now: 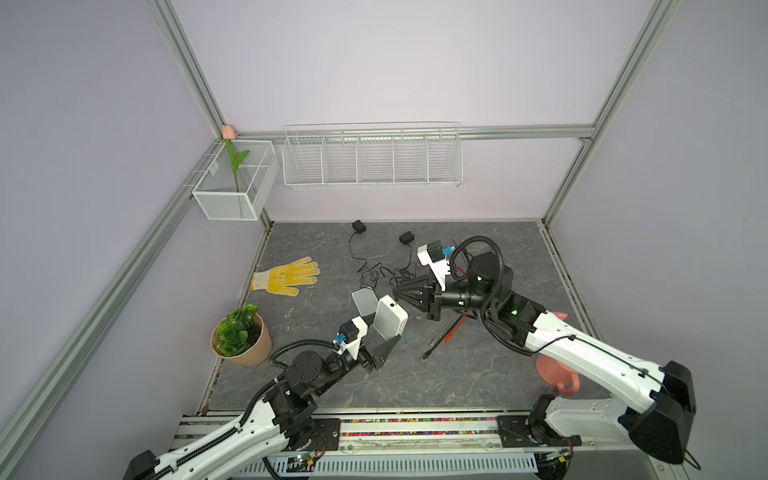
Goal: Insert the plug into the switch port
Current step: 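Bring the black cable plug above the switch's top edge with the right gripper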
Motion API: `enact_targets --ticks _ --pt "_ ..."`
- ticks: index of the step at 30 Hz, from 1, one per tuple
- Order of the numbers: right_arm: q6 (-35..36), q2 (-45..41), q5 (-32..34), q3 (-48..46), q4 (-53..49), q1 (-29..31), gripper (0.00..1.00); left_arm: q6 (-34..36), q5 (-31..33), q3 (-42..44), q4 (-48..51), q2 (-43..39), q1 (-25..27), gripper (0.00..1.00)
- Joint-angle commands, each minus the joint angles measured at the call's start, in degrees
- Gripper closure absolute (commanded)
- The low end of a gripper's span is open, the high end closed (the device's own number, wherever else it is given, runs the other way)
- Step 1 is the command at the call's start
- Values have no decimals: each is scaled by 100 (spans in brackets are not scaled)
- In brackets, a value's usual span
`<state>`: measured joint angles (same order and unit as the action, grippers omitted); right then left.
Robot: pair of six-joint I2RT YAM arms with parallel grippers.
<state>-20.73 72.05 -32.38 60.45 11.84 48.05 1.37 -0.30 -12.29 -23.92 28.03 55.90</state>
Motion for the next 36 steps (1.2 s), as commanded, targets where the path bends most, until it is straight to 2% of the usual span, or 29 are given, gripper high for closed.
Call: enact_targets --ticks 1,36 --pt "60 81 -54 134 180 2 93 166 -70 -151 -137 -137 26 100" --pt "-240 158 84 -480 782 149 93 -78 287 -203 -208 -80 30 100"
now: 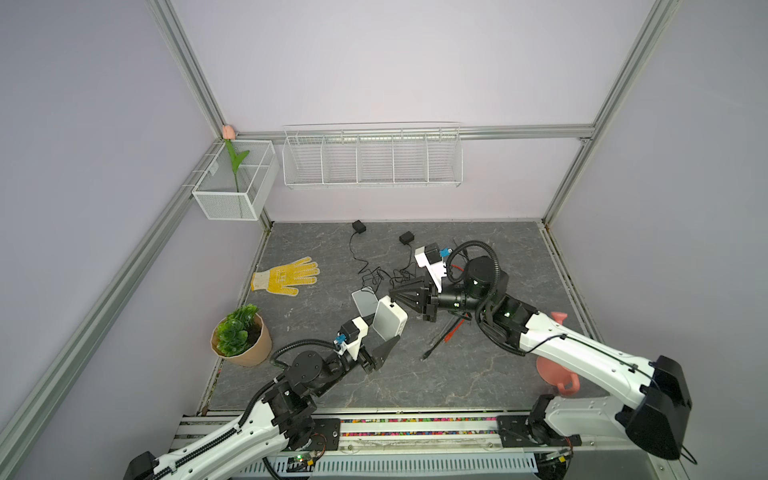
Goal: Insert the plug into the switch port
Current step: 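Bring the black cable plug above the switch's top edge with the right gripper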
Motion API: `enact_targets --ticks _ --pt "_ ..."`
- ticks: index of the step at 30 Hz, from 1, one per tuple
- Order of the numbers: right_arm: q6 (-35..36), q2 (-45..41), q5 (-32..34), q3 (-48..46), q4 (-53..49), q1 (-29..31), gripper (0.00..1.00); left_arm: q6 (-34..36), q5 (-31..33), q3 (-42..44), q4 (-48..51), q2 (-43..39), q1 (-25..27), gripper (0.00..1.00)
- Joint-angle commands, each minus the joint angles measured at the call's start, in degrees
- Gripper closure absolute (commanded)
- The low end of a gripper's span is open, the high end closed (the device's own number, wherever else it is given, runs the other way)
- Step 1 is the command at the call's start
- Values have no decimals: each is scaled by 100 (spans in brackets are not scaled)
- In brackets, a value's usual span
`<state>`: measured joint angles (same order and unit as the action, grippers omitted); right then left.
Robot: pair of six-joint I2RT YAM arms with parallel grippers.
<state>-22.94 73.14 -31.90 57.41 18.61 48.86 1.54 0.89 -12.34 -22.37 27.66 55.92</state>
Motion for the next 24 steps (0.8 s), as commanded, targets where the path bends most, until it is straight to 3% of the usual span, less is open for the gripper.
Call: enact_targets --ticks 1,11,24 --pt "-5 43 64 -222 135 82 93 -160 194 -185 -426 -48 29 100" --pt "51 24 460 -446 233 126 93 -343 243 -93 -645 -70 25 100" --pt "158 263 350 -473 256 368 93 -365 451 -28 -837 -200 25 100"
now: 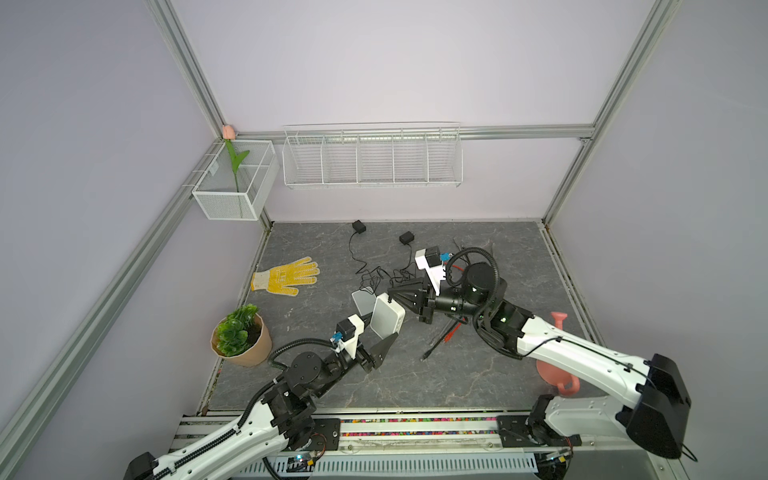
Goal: Insert the plug into the switch port
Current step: 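Bring the black cable plug above the switch's top edge with the right gripper, then lower the black plug into the port on the switch's top edge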
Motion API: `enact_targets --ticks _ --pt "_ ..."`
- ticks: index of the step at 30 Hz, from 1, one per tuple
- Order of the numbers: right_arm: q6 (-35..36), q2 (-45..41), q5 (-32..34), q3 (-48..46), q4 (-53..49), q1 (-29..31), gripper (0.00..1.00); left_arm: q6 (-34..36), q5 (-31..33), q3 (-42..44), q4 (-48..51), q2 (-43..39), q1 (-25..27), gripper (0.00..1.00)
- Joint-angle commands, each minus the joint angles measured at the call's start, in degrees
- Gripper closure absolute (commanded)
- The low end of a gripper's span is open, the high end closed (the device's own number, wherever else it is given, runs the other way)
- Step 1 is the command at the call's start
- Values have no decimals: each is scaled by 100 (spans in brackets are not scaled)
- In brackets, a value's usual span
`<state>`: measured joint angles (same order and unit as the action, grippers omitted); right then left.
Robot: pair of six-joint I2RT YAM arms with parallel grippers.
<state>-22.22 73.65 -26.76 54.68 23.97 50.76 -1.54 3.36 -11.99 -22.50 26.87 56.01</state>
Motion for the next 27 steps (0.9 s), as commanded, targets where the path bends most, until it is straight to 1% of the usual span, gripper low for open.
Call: enact_targets --ticks 1,10,12,13,21,27 --pt "78 264 -162 -213 -242 221 93 -57 216 -66 -855 -112 19 100" --pt "4 512 -8 -394 -103 439 93 -167 384 4 -992 -292 15 100" --pt "35 517 54 -396 -107 479 93 -205 425 5 -917 -391 20 100" --pt "67 526 90 -557 -125 502 93 -212 445 4 -905 -427 20 100" --pt "349 650 357 -604 -404 690 93 -316 670 -35 -814 -637 18 100" --pt "398 748 453 -687 -401 751 93 -344 693 -112 -854 -602 15 100"
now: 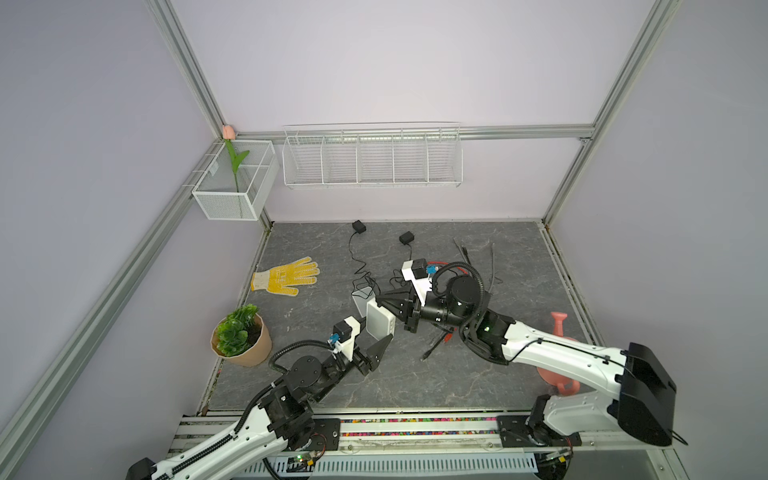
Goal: Insert the plug into the switch port
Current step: 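Lower the black plug into the port on the switch's top edge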
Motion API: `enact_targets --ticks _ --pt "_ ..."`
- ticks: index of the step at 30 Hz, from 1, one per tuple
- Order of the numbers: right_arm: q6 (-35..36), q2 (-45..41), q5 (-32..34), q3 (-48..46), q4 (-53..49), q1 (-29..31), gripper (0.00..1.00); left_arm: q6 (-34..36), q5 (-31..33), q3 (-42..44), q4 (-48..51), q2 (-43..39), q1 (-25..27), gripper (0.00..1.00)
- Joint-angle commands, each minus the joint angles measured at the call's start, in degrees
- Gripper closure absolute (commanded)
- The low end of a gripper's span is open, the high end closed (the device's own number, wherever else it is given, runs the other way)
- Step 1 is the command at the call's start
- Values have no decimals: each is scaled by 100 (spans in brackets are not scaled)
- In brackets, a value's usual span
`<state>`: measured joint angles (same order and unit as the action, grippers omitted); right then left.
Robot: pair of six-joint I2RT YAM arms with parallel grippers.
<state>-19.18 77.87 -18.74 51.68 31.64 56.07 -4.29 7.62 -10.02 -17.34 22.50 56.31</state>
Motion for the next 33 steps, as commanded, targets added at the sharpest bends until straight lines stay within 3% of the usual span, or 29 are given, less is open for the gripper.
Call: enact_targets --ticks 1,18,27,33 --pt "91 356 -354 -390 -1177 226 93 -67 286 -322 -1395 -154 -9 100" --pt "116 695 -345 -357 -1746 275 93 190 904 -384 -1608 -458 -15 100" --pt "16 908 -413 -338 -1712 351 93 253 925 -466 -1613 -380 -14 100" --pt "83 833 -327 -234 -1960 352 93 268 1081 -535 -1120 -441 -15 100"
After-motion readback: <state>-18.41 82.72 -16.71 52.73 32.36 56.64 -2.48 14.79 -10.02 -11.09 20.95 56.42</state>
